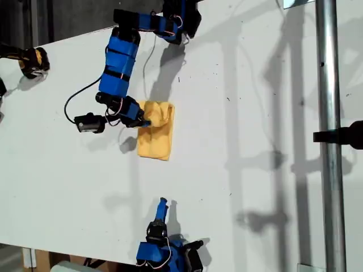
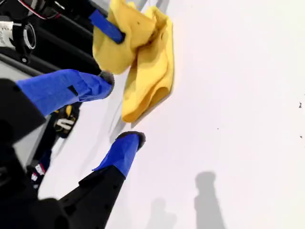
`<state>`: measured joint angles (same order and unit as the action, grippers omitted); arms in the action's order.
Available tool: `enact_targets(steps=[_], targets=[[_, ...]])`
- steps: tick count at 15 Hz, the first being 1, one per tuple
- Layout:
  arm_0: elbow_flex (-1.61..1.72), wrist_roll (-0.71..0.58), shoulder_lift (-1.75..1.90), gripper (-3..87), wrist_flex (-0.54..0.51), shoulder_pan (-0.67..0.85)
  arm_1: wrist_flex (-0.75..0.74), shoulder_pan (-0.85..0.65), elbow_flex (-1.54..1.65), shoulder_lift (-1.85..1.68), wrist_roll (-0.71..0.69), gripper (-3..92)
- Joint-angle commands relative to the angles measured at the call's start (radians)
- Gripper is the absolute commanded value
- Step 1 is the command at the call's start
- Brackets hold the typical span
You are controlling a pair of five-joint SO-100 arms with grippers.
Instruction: Grasp corners of a towel and fold twice.
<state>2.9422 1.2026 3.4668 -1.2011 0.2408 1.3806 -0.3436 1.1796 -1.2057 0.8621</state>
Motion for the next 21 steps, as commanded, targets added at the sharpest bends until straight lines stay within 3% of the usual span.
enact_targets(steps=[1,5,9,10,11,12,13,21], targets=[[-0.015,0.014,0.006,19.4,-0.003,-0.015,-0.087,-0.014,-0.055,0.052,0.0,-0.2],[-0.015,0.014,0.006,19.2,-0.003,-0.006,-0.202,-0.011,-0.063,0.11,-0.003,0.5],[-0.015,0.015,0.006,20.0,0.0,0.002,-0.265,0.029,-0.118,-0.018,-0.058,35.2],[-0.015,0.017,0.006,18.7,0.0,0.002,-0.281,0.035,-0.118,-0.087,-0.098,51.2],[-0.014,0.018,0.006,17.9,0.0,0.003,-0.281,0.035,-0.11,-0.172,-0.112,40.8],[-0.012,0.018,0.006,17.4,0.002,0.003,-0.284,0.023,-0.087,-0.273,-0.112,19.8],[-0.008,0.018,0.006,17.0,0.003,0.003,-0.31,0.009,-0.021,-0.399,-0.112,9.2],[0.054,0.035,0.006,14.2,0.011,0.003,-0.267,-0.146,1.035,-1.466,-0.055,3.9]])
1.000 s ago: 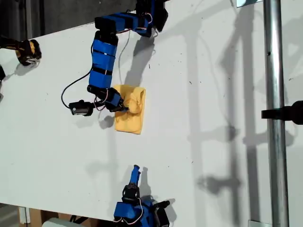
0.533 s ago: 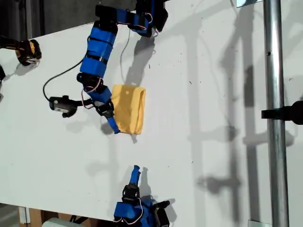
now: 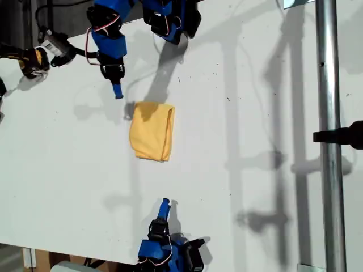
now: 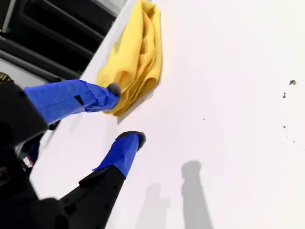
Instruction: Grasp corners of a towel and fold twice.
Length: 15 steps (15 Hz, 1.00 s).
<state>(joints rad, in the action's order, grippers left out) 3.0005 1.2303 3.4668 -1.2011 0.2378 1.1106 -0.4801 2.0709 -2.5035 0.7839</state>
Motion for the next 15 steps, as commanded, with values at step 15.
enact_targets(steps=[15], targets=[[0.118,-0.152,0.005,12.2,-0.091,-0.034,0.339,0.089,0.822,-0.785,0.319,0.4]])
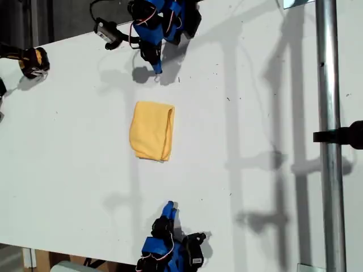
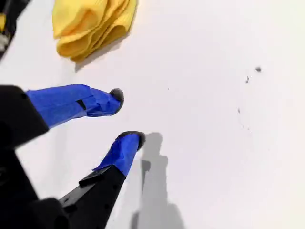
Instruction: Grasp corners of a towel and fold twice.
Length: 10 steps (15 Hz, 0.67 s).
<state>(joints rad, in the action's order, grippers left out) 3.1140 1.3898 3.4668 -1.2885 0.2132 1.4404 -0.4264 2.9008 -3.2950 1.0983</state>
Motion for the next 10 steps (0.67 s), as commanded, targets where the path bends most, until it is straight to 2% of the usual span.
enact_targets(steps=[1,5,10], targets=[[0.005,-0.414,0.005,12.1,-0.003,-0.008,0.009,0.064,-0.008,0.006,0.005,0.4],[0.005,-0.413,0.005,12.1,-0.003,-0.006,0.009,0.123,-0.008,0.006,0.005,0.4],[0.005,-0.413,0.005,12.0,-0.003,-0.006,0.009,0.127,-0.008,0.006,0.003,0.4]])
